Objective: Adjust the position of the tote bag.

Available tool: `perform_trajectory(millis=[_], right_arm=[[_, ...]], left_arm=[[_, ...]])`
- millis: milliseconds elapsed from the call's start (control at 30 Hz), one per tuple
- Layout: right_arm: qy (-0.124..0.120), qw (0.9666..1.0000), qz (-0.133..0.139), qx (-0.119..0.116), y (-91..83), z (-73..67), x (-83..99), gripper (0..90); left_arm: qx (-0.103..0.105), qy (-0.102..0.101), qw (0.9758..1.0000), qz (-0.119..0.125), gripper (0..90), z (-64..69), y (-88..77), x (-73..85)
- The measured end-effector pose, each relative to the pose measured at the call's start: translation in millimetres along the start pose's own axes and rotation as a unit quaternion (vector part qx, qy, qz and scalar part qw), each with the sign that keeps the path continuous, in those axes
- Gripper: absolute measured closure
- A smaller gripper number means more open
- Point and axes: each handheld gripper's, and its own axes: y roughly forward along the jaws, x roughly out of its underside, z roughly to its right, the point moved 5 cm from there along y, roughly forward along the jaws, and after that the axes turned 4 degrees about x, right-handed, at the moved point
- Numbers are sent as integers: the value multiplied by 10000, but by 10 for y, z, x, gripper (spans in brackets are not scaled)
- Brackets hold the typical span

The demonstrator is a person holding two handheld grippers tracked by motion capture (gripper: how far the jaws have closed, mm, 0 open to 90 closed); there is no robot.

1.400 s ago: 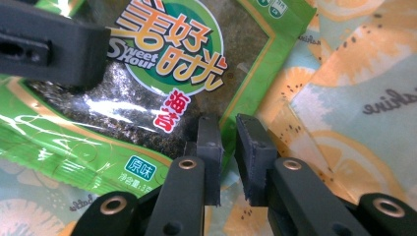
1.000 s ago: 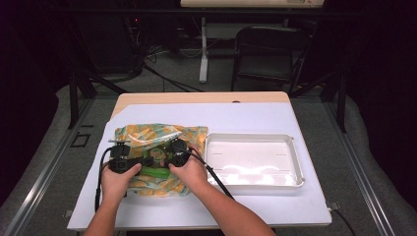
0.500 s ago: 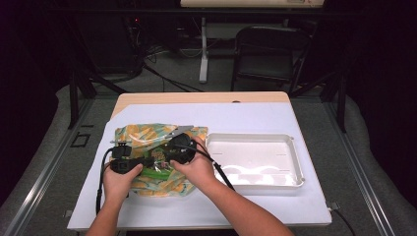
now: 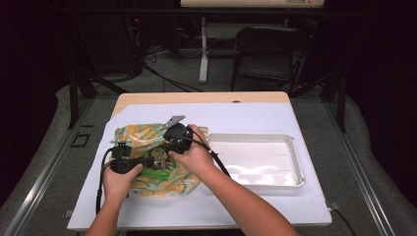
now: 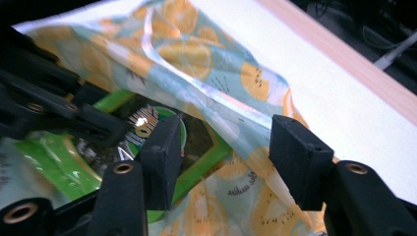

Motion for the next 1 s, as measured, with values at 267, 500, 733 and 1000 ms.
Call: perform_trajectory(millis=[267, 500, 733, 1000], right_arm=[[-95, 9995, -280, 74, 307, -19, 16, 432], [-200, 9986, -452, 178, 478, -44, -8, 733], [80, 9987, -448, 220, 560, 51, -111, 897], [306, 9983, -326, 372, 549, 160, -233, 899]], left_arm=[[9, 12, 10000, 36, 631, 7, 0, -5], [9, 14, 10000, 98, 641, 10, -15, -13], [-13, 55, 9998, 165, 650, 33, -34, -18], [78, 165, 9993, 336, 699, 92, -134, -51]])
